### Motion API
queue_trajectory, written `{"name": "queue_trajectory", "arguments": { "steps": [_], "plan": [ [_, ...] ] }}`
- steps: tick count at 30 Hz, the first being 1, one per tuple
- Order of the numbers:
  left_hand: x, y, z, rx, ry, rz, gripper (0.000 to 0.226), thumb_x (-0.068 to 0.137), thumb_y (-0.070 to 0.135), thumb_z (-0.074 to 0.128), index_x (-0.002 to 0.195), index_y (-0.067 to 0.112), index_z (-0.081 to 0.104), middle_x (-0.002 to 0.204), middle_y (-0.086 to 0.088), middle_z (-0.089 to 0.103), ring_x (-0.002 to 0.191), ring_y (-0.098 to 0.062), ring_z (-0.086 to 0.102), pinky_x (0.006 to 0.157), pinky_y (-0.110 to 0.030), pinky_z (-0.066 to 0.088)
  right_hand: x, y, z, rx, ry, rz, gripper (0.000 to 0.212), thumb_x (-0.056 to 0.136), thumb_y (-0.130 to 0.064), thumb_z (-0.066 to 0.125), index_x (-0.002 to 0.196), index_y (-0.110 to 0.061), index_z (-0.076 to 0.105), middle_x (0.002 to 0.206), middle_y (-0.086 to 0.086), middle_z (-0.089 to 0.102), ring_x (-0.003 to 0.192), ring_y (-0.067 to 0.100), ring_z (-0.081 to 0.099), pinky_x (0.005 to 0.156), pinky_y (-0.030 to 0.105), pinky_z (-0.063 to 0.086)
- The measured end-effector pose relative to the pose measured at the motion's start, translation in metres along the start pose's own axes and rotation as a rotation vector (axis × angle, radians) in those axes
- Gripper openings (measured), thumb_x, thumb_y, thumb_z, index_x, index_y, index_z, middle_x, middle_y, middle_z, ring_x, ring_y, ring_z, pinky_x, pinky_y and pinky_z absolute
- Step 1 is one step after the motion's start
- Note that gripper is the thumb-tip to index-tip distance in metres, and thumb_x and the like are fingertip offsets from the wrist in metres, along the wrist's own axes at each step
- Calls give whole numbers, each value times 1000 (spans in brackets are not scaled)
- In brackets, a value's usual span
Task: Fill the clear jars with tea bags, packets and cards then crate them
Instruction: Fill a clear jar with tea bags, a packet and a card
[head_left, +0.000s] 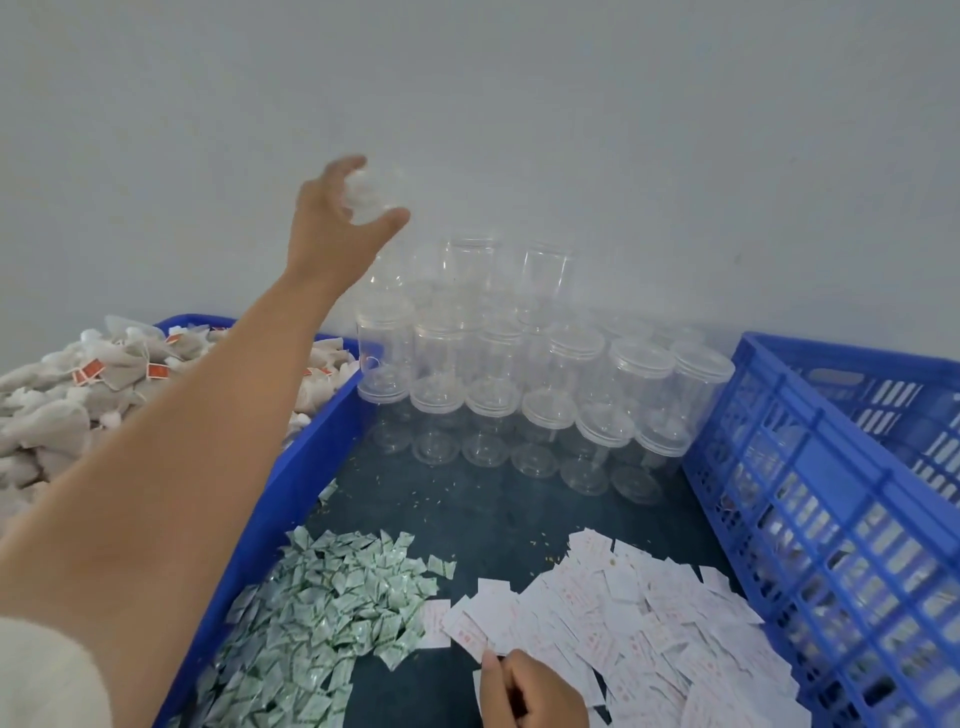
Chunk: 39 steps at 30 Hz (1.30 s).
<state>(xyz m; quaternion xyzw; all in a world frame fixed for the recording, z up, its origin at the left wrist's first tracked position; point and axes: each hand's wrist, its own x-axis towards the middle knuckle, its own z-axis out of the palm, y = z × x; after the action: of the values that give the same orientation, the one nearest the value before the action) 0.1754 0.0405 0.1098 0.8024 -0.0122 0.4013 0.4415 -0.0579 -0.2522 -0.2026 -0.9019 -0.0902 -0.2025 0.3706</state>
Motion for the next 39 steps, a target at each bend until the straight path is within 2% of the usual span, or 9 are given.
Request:
{"name": "queue_trajectory", "arguments": {
  "steps": [2,5,10,13,15,22,25,28,39],
  "plan": [
    [-10,18,-19,-59,12,-45,103,70,66,81,157,41,32,145,9,38,119,-3,52,85,-11,39,-1,3,-4,112,-53,59,48,87,-35,73,67,-15,34,54,-5,32,46,6,31,49,15,27],
    [-51,44,-45,69,-89,-109,119,61,77,79,160,35,29,140,9,39,120,-4,48,90,-19,36,-3,1,-6,200,-7,88,45,93,-26,77,70,-20,39,52,-7,35,49,10,39,51,17,29],
    [-190,63,-49,174,-501,-77,91,55,80,84,134,43,57,118,21,62,101,0,64,90,-25,53,-7,-20,-22,351,56,111,32,75,-50,85,94,-40,61,91,-17,66,80,8,62,71,16,47],
    [-280,64,-35,282,-675,-169,83,51,79,84,120,49,51,116,26,58,97,0,65,87,-33,59,-11,-21,-29,369,-35,112,118,57,-74,87,154,-26,42,153,-20,45,136,-1,48,110,19,41],
    [-330,61,-27,371,-699,-226,88,51,89,73,123,55,36,121,30,46,106,2,57,91,-34,54,-15,-25,-34,375,-195,109,143,51,-81,90,166,-30,22,165,-21,32,148,-2,37,117,23,40],
    [-376,58,-39,382,-850,-6,103,63,100,55,148,76,3,135,32,26,128,-3,41,94,-30,42,-34,-24,-46,543,-290,24,90,76,-31,96,150,-45,46,136,-16,68,120,6,71,91,18,58],
    [-363,60,-43,335,-949,225,79,77,88,56,147,74,22,156,35,17,147,9,15,108,-21,28,-34,-24,-45,572,-332,9,91,77,-22,92,153,-36,44,134,-7,70,116,15,74,92,34,63],
    [-366,65,-37,339,-912,344,56,87,83,51,138,58,46,143,33,35,132,6,37,100,-21,41,-34,-23,-43,501,-298,-29,93,75,-23,90,153,-38,42,135,-15,67,121,9,69,90,21,59],
    [-396,87,-4,572,-582,-39,55,95,78,22,136,45,38,125,7,49,108,-20,56,82,-34,53,-32,-28,-35,357,-137,17,49,83,-60,76,124,-42,56,111,-16,67,97,10,69,70,21,53]
  ]
}}
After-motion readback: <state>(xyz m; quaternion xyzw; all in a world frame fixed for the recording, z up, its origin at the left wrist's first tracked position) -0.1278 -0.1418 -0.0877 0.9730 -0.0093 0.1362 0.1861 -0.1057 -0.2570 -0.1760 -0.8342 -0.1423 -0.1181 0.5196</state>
